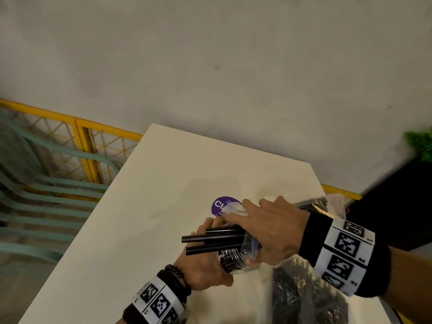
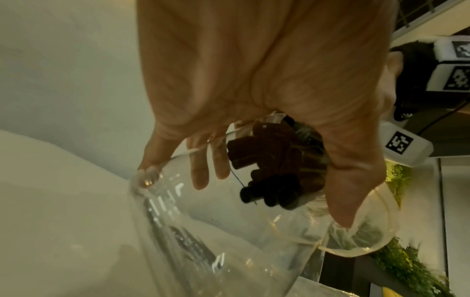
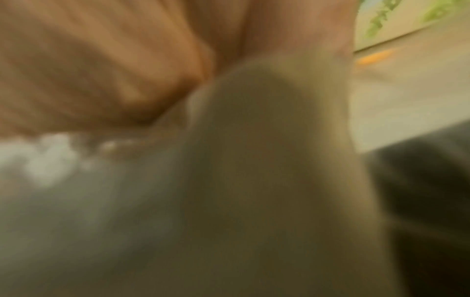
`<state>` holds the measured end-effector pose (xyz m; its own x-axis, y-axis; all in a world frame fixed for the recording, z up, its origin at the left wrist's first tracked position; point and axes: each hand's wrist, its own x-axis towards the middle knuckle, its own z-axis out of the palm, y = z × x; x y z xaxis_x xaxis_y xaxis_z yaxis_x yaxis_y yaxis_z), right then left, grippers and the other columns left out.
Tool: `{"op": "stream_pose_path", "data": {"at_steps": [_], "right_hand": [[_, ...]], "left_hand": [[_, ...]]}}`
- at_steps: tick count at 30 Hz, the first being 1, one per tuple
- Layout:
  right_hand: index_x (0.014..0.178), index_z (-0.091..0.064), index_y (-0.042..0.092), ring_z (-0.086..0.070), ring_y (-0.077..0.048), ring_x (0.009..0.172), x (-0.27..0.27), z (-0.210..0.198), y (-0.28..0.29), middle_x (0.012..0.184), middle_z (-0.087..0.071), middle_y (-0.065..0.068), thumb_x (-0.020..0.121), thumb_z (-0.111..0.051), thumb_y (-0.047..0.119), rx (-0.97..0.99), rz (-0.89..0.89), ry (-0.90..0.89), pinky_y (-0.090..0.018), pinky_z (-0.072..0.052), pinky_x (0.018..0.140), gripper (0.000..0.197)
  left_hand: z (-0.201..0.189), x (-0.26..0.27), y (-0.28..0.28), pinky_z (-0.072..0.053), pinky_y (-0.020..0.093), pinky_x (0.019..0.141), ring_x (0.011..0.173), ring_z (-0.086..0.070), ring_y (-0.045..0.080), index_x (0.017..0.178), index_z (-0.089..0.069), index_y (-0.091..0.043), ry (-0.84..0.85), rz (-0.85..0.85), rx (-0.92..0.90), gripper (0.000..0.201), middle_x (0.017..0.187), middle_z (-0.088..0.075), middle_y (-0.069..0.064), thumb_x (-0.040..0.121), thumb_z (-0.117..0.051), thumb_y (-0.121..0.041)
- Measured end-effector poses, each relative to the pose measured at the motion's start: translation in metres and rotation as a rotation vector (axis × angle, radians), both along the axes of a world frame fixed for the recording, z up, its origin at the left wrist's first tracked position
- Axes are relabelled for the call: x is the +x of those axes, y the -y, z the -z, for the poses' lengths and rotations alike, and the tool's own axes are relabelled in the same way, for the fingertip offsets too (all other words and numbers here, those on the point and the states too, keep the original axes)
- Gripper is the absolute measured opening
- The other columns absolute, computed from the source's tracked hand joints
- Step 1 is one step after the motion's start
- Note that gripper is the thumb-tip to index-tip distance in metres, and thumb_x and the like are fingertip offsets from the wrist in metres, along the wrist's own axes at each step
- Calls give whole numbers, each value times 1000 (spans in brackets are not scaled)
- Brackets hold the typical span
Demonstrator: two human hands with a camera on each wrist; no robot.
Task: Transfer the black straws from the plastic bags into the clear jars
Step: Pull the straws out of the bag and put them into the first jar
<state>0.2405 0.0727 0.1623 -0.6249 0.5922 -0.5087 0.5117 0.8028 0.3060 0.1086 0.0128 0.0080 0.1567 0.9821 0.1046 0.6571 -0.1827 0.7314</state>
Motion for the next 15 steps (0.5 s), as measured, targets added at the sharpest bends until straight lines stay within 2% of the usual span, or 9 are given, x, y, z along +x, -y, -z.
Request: {"op": "stream_pose_path", "data": {"at_steps": [2, 3, 5, 6, 9, 12, 15], "right_hand": [[143, -14, 42, -55, -30, 101, 0, 0, 1, 130, -42, -6, 76, -59, 61, -44, 17, -22, -47, -46, 88, 83], [143, -13, 43, -56, -29, 101, -1, -1, 1, 129, -42, -6, 77, -57, 58, -69, 19, -33, -47, -47, 88, 81], [142, -15, 45, -56, -29, 98, -3, -4, 2, 129, -42, -5, 80, -54, 52, -100, 10, -51, -47, -49, 86, 73], [142, -17, 44, -56, -30, 98, -4, -5, 2, 130, -42, -5, 83, -52, 50, -104, 1, -60, -47, -49, 85, 69], [142, -18, 42, -57, -32, 97, -9, -5, 3, 130, -42, -6, 88, -45, 50, -73, -42, -49, -47, -46, 81, 61], [138, -23, 36, -58, -33, 91, -14, -7, 2, 125, -46, -6, 89, -49, 44, 1, -87, -30, -42, -43, 73, 56], [138, -24, 33, -59, -33, 91, -21, -10, 3, 124, -47, -7, 88, -53, 35, 53, -123, 28, -40, -38, 68, 58]], "left_hand": [[0, 0, 3, -29, 17, 105, 117, -30, 4, 140, -37, -34, 1, 10, -27, 96, 126, -33, -18, 55, -81, -48], [-1, 0, 4, -27, 16, 105, 119, -29, 5, 140, -38, -33, -10, 11, -34, 94, 129, -34, -17, 57, -79, -49], [-2, 1, 5, -32, 24, 109, 120, -33, 9, 137, -43, -32, -36, 14, -28, 88, 128, -37, -16, 58, -75, -51], [-2, 1, 6, -36, 27, 108, 117, -36, 9, 134, -44, -31, -16, 2, -18, 85, 123, -38, -17, 57, -76, -49], [-5, 0, 5, -40, 23, 99, 108, -40, 8, 129, -46, -30, 50, -34, 2, 81, 113, -36, -19, 57, -83, -40], [-6, 1, 4, -41, 24, 103, 117, -43, 10, 134, -45, -30, 115, -34, -6, 85, 124, -40, -16, 59, -84, -37], [-1, 2, 0, -35, 12, 98, 122, -41, 7, 139, -42, -31, 133, -54, 4, 91, 134, -39, -14, 59, -85, -40]]}}
